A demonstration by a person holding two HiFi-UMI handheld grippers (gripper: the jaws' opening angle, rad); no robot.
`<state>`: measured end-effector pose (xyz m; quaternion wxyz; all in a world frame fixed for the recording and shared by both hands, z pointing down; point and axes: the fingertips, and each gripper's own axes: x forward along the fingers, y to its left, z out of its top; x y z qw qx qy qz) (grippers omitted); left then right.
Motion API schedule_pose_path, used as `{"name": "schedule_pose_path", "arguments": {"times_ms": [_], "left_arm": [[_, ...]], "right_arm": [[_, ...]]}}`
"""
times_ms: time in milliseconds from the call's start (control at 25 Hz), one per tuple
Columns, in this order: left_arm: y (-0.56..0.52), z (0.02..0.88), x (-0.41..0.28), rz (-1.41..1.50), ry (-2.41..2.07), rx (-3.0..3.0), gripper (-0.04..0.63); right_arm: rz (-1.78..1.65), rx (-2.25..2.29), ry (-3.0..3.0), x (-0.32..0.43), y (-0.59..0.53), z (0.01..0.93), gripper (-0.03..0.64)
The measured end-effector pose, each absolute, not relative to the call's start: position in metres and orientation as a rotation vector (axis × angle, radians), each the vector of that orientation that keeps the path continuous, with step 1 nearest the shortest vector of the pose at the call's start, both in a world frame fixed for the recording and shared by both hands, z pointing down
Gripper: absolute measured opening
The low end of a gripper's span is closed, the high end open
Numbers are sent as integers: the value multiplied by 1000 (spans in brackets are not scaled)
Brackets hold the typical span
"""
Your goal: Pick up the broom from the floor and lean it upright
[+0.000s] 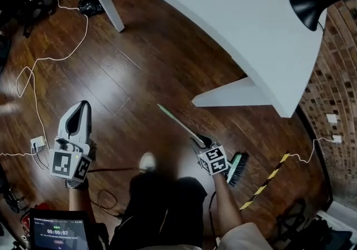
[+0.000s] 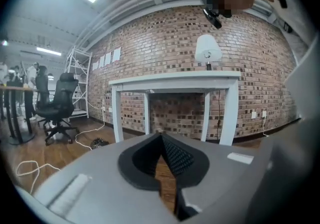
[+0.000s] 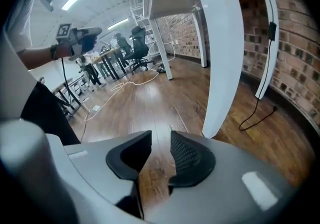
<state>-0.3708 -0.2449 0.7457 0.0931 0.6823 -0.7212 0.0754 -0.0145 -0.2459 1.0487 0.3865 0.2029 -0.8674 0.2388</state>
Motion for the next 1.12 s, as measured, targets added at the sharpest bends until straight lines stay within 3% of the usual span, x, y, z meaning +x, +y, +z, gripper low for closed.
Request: {"name": "schedule_pose_path", "arguments": {"times_ms": [480,1120], "left_arm": [[-230,938,-363,180,-2166,2001,2],[-198,965,-355,263,-2084,2019,2]], "right_arm": [[425,295,-2023,-18,-253,1279,149],[271,193,-1763,-25,-249,1342,135]]}}
